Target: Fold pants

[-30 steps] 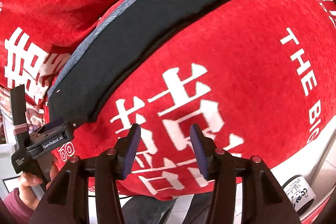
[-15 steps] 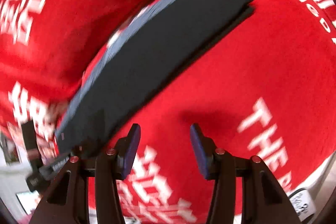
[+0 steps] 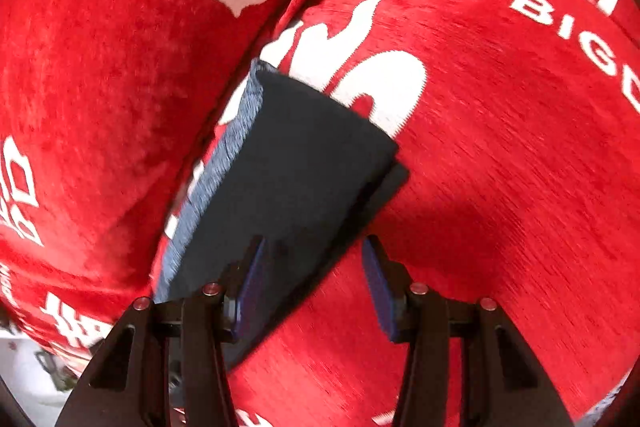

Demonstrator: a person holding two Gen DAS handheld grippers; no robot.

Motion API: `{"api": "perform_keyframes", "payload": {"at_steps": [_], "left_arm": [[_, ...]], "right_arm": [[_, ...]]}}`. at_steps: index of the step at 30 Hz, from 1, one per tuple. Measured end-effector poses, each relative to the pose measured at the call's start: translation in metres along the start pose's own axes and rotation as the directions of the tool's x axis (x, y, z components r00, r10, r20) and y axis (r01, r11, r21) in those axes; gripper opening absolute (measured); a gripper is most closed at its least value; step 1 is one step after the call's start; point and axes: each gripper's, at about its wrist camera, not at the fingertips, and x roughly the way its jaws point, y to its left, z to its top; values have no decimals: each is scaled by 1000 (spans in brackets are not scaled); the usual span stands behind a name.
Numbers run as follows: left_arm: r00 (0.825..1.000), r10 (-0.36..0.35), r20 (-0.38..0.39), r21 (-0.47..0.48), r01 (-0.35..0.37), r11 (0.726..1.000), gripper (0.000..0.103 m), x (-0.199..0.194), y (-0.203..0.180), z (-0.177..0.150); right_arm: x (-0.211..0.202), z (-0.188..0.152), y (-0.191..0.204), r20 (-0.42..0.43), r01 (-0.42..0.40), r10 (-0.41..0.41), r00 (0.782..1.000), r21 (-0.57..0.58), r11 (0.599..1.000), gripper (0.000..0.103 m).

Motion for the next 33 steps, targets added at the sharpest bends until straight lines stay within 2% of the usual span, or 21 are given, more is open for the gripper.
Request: {"api": "perform_keyframes", "payload": {"at_steps": [1,2,3,8,13,17,20,22,27,30,32,33], "left_arm": [[1000,9,0,5,-9,1000,103,0,-1,0],[1000,16,0,8,-16,1000,103,-1,-3,0],[1000,25,1,12,-25,1000,103,-2,-4,-1],[999,35,3,4,-35,999,103,-6,-11,-3],[999,42,8,9,-42,999,103,-7,-12,-3],[999,47,9,9,-47,999,103,0,-10,1],[999,47,10,5,-47,999,103,-1,-11,-1],[999,47,11,4,-48,999,103,0,-11,-2],[999,42,12,9,-42,999,103,-1,-10,-4],[999,39,9,6,-39,999,103,-2,-8,-4],[999,40,7,1,-40,999,103,-2,-8,-4],[999,41,8,1,-41,999,103,-2,-8,-5]], "right_arm": [[2,3,-1,-5,-4,4,1000,8,1000,45],[5,5,-2,-11,5,-5,1000,10,1000,27],[6,6,-2,-15,34,-34,999,5,999,18],[-11,3,-3,-6,32,-33,999,-40,999,7],[-8,3,-15,-21,71,-72,997,-54,996,8],[-16,-4,-4,-10,113,-114,993,-73,991,12],[-26,-19,12,-23,79,-82,996,-129,989,13],[-27,-36,33,-56,29,-42,998,-214,976,17],[-1,-70,87,-146,-47,-14,989,-403,914,18],[25,-78,105,-151,-14,-67,986,-478,878,18],[36,-75,99,-112,91,-165,980,-487,869,18],[36,-70,90,-101,113,-178,979,-458,882,18]]}}
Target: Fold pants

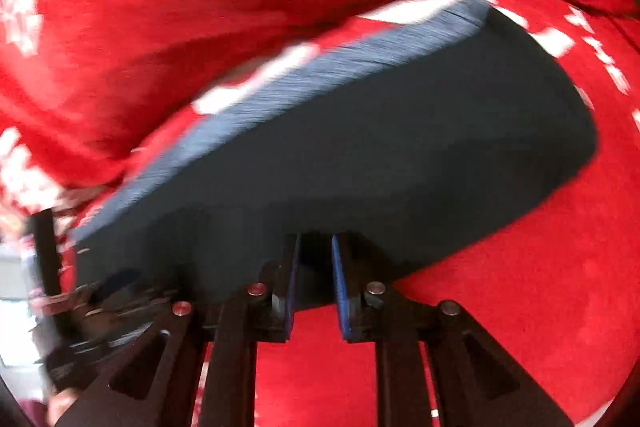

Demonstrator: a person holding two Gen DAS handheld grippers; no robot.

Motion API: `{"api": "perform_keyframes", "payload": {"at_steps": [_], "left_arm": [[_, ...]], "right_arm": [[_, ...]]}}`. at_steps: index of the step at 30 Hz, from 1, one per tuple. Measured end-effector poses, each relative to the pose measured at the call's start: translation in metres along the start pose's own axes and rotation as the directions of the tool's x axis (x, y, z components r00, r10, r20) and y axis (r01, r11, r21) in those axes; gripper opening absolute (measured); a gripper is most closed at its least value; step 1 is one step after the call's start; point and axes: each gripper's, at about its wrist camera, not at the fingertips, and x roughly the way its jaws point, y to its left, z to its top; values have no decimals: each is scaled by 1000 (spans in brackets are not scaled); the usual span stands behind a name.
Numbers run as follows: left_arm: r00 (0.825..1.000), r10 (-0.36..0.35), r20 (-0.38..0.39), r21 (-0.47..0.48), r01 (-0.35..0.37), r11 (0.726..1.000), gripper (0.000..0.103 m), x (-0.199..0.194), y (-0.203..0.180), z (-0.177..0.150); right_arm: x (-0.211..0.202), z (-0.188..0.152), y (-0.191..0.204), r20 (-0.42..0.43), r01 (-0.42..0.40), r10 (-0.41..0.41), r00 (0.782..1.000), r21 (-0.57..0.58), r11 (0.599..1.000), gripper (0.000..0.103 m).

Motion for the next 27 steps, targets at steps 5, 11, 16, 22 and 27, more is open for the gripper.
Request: {"api": "perform_keyframes", "payload": {"at_steps": [5,11,16,22,27], "left_arm": [[1000,-2,3,-13,2,1000,103,1,1,-2],[1000,14,7,9,-14,1000,103,-1,-2,-3],[1000,24,10,16,-24,1000,103,0,-4,-3],[999,38,16,21,-38,999,103,2,-10,-1],[999,46,17,26,-47,999,103,3,-13,0]], "right_arm": [[-28,-5,-43,31,-38,35,999,115,993,22],[-40,-23,-73,29,-60,55,998,211,976,41],[-30,-34,-87,33,-119,114,993,297,948,41],[-29,-42,-101,62,-190,179,982,347,918,44],[-26,-43,-112,77,-248,237,968,376,893,45]]}}
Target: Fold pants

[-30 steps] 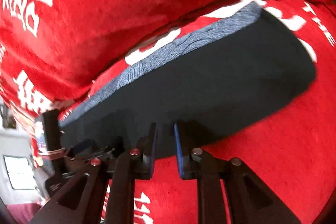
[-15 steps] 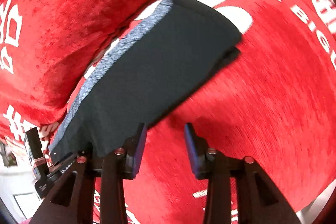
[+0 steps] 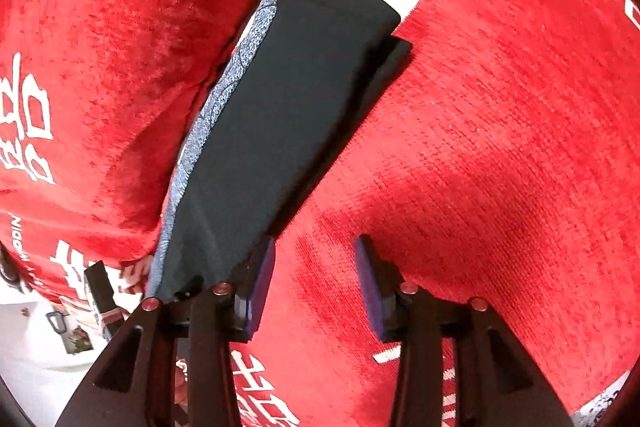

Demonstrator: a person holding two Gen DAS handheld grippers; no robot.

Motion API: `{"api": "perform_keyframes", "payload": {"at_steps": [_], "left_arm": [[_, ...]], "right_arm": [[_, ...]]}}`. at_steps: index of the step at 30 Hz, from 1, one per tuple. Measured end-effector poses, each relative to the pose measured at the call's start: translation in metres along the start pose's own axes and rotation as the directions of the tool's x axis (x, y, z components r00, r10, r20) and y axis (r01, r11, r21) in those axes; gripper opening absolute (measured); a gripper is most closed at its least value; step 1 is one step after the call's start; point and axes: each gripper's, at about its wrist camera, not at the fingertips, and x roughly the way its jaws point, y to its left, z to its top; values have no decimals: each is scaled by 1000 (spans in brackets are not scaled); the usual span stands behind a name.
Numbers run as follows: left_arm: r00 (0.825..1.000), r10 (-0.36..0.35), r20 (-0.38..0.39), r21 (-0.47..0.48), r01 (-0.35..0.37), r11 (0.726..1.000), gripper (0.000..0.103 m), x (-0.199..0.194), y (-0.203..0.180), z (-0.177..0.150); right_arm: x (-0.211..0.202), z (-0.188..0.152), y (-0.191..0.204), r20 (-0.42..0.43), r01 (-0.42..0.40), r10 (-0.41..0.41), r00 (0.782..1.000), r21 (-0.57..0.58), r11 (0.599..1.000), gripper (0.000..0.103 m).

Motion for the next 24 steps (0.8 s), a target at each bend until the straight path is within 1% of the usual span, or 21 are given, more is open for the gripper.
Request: {"api": "perform_keyframes", "payload": {"at_steps": [9,12,17,21,24], "left_arm": [[1000,8,2,3,-8,1000,103,1,0,2],[1000,11,3,3,-11,1000,103,1,-1,2],[1000,16,8,-1,-16,1000,103,1,-2,1],[1000,14,7,-4,-14,1000,103,0,-4,1],[1000,12,6,-3,-12,1000,103,0,-3,1]], "right_arm": [[4,3,-3,13,-43,42,999,8,999,48],[4,3,0,22,-49,49,999,-13,999,54],[8,9,6,29,-81,82,996,-32,996,54],[8,18,1,63,-102,101,993,10,995,54],[9,24,-5,77,-138,135,988,45,989,54]]}}
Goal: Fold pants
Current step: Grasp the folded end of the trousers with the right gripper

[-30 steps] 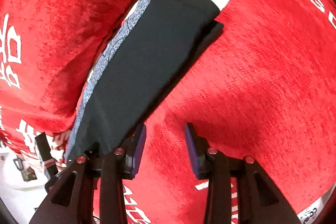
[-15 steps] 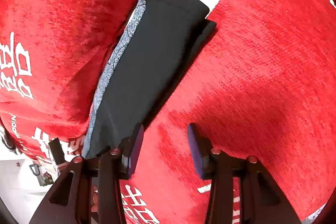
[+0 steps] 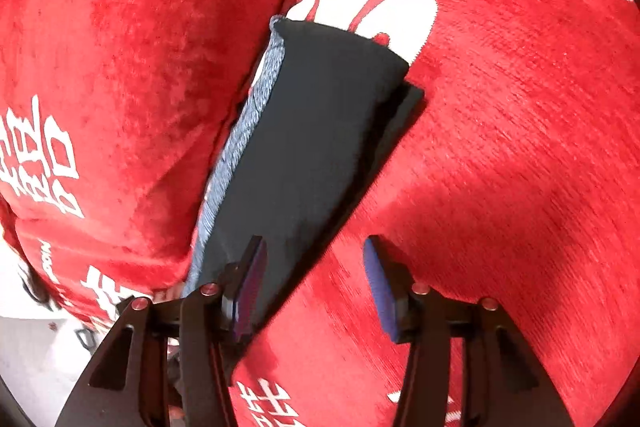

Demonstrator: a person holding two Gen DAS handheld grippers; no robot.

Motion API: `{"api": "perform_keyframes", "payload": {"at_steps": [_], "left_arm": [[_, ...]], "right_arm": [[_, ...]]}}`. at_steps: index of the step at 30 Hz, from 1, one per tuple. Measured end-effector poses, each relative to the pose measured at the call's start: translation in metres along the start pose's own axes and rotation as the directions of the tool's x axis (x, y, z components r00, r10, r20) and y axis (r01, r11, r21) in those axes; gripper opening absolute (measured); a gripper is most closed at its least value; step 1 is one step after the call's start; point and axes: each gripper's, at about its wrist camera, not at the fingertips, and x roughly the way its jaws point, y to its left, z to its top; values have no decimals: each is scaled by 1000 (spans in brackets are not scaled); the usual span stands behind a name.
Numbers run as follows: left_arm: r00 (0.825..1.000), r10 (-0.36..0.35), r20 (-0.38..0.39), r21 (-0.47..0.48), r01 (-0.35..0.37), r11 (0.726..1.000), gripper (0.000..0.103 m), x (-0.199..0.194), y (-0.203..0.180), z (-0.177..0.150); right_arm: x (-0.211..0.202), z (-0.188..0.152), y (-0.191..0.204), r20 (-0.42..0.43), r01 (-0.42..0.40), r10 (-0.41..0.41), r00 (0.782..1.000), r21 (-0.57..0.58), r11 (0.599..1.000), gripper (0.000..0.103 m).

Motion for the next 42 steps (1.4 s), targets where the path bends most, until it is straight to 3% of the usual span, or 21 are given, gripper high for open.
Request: {"api": "perform_keyframes", "payload": {"at_steps": [10,19,22,23,24,25,31,33,35,37,39,42], "left_arm": [[1000,1,-5,9,-1,1000,103,1,0,2],[1000,4,-7,27,-4,1000,103,1,0,3],[1000,2,-17,40,-2,999,103,1,-1,5],[1000,4,-24,46,-3,999,103,-1,-2,7],[1000,10,-25,53,-9,999,103,-4,-3,9],[1000,14,-18,57,-13,998,103,-8,-4,11],[994,-60,88,59,55,997,103,-36,-26,35],[992,-41,116,57,34,998,103,-33,-38,46],[995,-21,95,39,17,999,103,-20,-45,50],[999,-38,-9,38,39,999,103,7,-52,48],[998,-50,49,16,49,999,103,5,-49,43],[996,-31,82,80,24,996,103,0,-53,41]], "right_arm": [[9,8,-3,13,-53,53,999,-6,999,54],[27,25,-8,68,-192,190,980,39,981,55],[37,31,4,56,-182,181,982,18,983,55],[40,34,7,44,-171,170,985,22,985,45],[43,36,10,18,-123,122,992,37,992,25],[43,37,12,11,-103,103,995,37,994,17],[25,32,43,31,-79,83,996,-95,992,15],[19,29,52,36,-91,96,995,-125,988,15],[15,27,59,37,-93,99,994,-144,985,15],[13,25,66,39,-78,86,996,-170,982,15],[13,23,74,31,-64,72,997,-199,978,14],[14,18,92,42,-38,50,998,-257,966,15]]}}
